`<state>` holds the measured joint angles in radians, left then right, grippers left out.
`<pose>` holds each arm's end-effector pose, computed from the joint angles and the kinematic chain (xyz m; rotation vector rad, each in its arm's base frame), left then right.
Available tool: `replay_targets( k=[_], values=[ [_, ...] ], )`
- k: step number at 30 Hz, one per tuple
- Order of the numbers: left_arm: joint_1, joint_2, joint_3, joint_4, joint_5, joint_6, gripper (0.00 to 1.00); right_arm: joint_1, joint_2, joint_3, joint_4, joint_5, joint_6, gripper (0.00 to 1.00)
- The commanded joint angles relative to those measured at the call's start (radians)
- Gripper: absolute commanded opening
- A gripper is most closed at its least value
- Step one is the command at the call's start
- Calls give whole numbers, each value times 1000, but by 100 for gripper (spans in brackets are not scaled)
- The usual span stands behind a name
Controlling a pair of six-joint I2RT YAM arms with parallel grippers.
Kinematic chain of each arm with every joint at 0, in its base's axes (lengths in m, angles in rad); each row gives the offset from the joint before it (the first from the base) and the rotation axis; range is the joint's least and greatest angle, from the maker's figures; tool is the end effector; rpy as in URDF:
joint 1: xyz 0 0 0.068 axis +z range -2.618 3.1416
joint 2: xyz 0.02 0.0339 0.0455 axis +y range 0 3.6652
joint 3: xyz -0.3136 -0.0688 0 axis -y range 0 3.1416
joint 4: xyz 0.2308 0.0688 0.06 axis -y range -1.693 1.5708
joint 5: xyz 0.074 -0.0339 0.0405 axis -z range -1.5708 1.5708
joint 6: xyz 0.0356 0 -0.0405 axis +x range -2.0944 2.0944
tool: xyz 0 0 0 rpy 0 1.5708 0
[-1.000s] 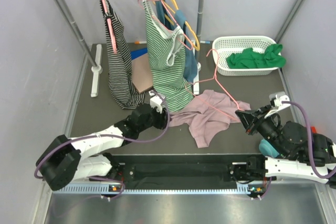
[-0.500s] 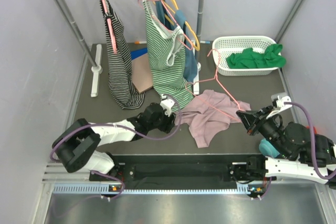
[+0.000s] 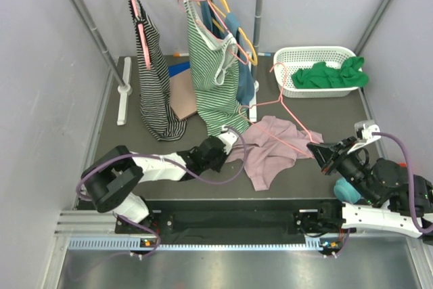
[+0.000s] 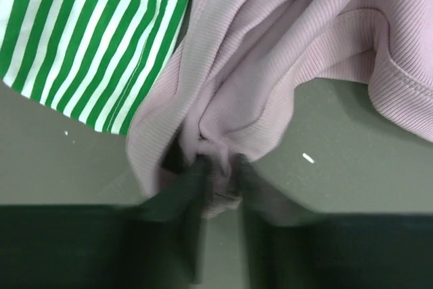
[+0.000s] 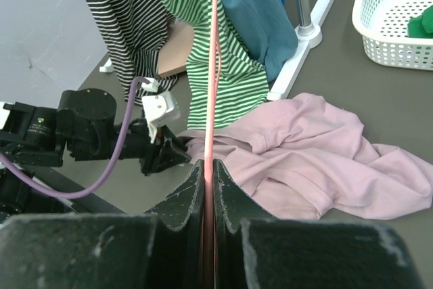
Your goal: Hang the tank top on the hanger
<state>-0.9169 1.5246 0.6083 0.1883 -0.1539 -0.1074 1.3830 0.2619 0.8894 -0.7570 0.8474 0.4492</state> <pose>0.1717 -0.2151 0.2075 0.8372 2.1571 -0.3526 0.0198 -0.0389 0.3662 -0.1524 1.6931 0.6670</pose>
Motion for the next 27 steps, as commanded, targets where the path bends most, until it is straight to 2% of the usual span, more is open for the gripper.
replay_targets(
  k=[1, 3, 12, 16, 22, 27],
  values=[
    [-17, 34, 41, -27, -56, 6, 15, 13, -16, 5, 2, 4, 11, 0],
    [-17, 42, 45, -30, -65, -3, 0, 13, -15, 8, -2, 4, 11, 0],
    [3, -70, 125, -52, -62, -101, 0, 13, -1, 63, -36, -28, -7, 0],
    [84, -84, 224, -119, 0, -136, 0, 13, 0, 91, -42, -57, -21, 0],
    [251, -75, 265, -109, 204, -221, 0, 13, -1, 112, -38, -100, -37, 0],
    [315, -86, 284, -89, 243, -265, 0, 11, 14, 106, -19, -136, -47, 0]
  ],
)
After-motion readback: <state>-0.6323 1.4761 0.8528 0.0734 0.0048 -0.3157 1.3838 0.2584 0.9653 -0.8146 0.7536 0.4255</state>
